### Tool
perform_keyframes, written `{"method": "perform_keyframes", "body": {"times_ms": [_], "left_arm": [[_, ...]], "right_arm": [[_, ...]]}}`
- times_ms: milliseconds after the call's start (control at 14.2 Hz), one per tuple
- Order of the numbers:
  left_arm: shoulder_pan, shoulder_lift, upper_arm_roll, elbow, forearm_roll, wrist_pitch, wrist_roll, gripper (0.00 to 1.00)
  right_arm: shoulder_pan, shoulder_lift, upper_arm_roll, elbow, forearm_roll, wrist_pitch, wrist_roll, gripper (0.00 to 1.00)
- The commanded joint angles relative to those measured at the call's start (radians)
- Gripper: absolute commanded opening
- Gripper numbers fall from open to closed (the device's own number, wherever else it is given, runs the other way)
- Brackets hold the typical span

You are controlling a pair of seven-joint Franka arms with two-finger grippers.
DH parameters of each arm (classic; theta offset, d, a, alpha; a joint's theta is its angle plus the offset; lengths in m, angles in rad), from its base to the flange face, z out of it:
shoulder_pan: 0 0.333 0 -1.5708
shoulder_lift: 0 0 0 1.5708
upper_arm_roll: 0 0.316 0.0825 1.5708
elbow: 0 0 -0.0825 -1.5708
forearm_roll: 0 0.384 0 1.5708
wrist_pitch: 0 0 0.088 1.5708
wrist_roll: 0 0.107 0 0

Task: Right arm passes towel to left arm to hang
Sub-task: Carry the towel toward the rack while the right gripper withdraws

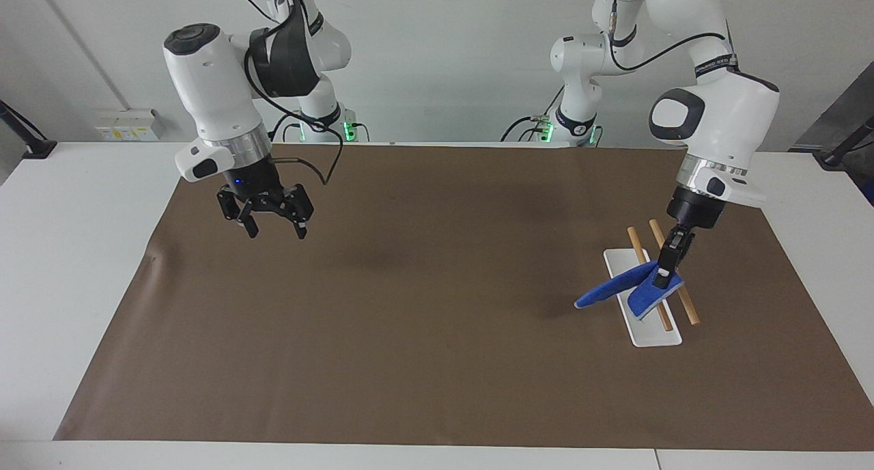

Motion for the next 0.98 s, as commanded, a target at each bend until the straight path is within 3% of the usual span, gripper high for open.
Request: {"method": "perform_keyframes", "body": {"times_ms": [0,211,562,773,914], "left_arm": [[0.058,-0.038,-0.004,-0.05,0.011,-0.051,-0.002,0.0],[0.105,-0.058,0.002,-0.046,0.055,-0.078,-0.002,0.0],[0.151,-0.114,0.003,0.021,0.219,-0.25,-0.011,0.0],[0.149,-0.115,-0.001,0.023,0.357,-0.246,-0.119,0.0],[0.149,-0.114,-0.003,0.021,0.367,-0.237,-0.139,0.0]], "right_arm": [[-0.042,-0.043,0.003,0.053,-0.014,-0.134,-0.014,1.0],[-0.053,-0.041,-0.018,0.153,-0.015,-0.289,-0.009,1.0],[-0.076,-0.043,-0.076,0.286,-0.024,-0.513,-0.026,1.0],[-0.028,-0.076,-0.148,0.278,-0.055,-0.54,-0.084,1.0],[0.063,-0.09,-0.229,0.238,-0.058,-0.52,-0.086,1.0]]}}
